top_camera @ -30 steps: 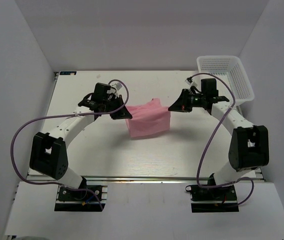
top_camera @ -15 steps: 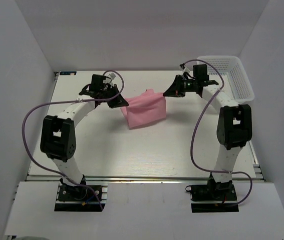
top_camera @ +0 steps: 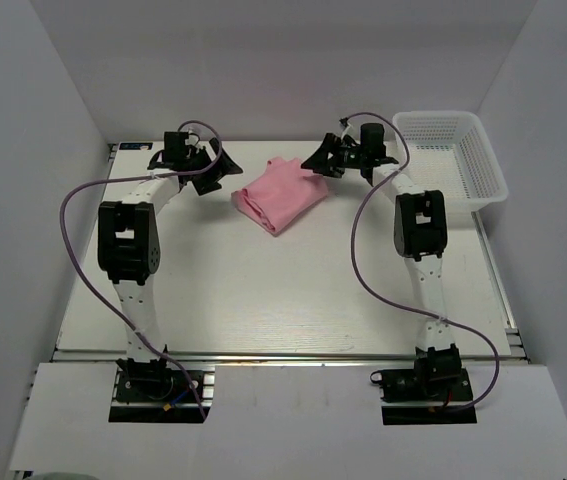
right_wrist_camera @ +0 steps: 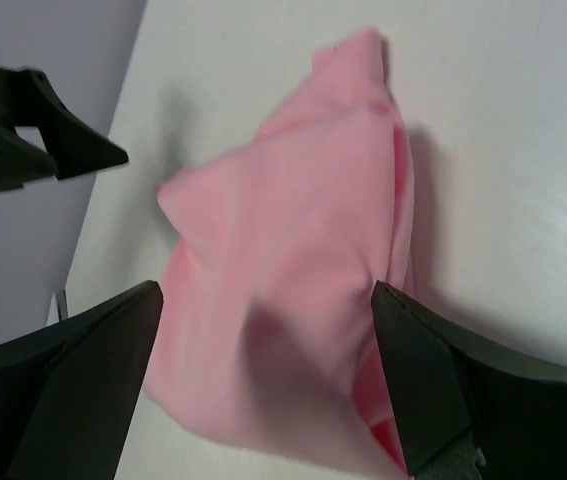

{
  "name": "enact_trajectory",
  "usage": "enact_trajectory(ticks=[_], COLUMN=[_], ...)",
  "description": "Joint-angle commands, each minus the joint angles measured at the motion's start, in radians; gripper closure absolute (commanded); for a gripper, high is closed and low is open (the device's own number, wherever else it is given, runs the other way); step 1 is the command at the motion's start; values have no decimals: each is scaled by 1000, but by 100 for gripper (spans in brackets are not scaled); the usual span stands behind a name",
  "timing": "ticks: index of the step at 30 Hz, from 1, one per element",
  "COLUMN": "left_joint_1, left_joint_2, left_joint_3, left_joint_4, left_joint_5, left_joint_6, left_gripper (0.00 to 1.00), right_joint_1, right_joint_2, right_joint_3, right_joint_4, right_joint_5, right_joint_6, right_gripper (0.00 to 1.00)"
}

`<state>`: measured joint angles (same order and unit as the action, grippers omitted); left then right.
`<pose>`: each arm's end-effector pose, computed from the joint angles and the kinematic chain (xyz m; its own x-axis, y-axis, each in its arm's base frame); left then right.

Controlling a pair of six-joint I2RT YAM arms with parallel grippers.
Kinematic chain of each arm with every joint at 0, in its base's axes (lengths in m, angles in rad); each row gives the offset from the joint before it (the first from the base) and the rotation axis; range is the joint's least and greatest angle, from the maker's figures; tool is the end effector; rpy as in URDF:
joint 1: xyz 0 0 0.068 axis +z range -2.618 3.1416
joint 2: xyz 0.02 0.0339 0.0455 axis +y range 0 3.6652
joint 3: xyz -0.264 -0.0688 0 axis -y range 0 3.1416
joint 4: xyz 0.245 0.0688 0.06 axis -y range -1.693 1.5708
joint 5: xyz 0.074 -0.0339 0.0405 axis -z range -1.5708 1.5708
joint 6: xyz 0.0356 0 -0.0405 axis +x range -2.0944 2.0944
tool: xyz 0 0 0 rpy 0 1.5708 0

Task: Fold and stack the t-shirts
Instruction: Fold the long partially folded tshirt into a neat square

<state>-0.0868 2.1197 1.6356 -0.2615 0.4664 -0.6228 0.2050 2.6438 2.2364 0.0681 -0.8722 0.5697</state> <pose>0.4770 -0.0576 0.2060 -0.7861 -0.4546 -0.4188 -0.0640 0.7338 -0.6763 0.5741 0.1472 0.1653 -0.7263 0.2033 -0.6566 -0.5298 0.4430 0.7232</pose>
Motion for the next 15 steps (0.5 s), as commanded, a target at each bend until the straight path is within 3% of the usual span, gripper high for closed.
enact_trajectory(ticks=[1,4,8,15], left_joint_1=[-43,-74,-117,-180], left_joint_2=[-60,-84,-95,-44], left_joint_3=[13,-35,-118,-50], left_joint_4=[10,-21,7,-54], left_joint_5=[-12,-32,-20,-78], left_joint_6=[69,135,179,215], left_gripper=[0,0,0,0], right_joint_1=[23,40,65,109], right_joint_2=[-223,-342,-375,-271], right_joint_3=[-139,-268,-368,-206], right_joint_4=[50,-45,-109,-270], right_joint_5=[30,137,245,320], right_joint_6=[-105,-217,-306,-442], right_gripper=[9,9,9,9])
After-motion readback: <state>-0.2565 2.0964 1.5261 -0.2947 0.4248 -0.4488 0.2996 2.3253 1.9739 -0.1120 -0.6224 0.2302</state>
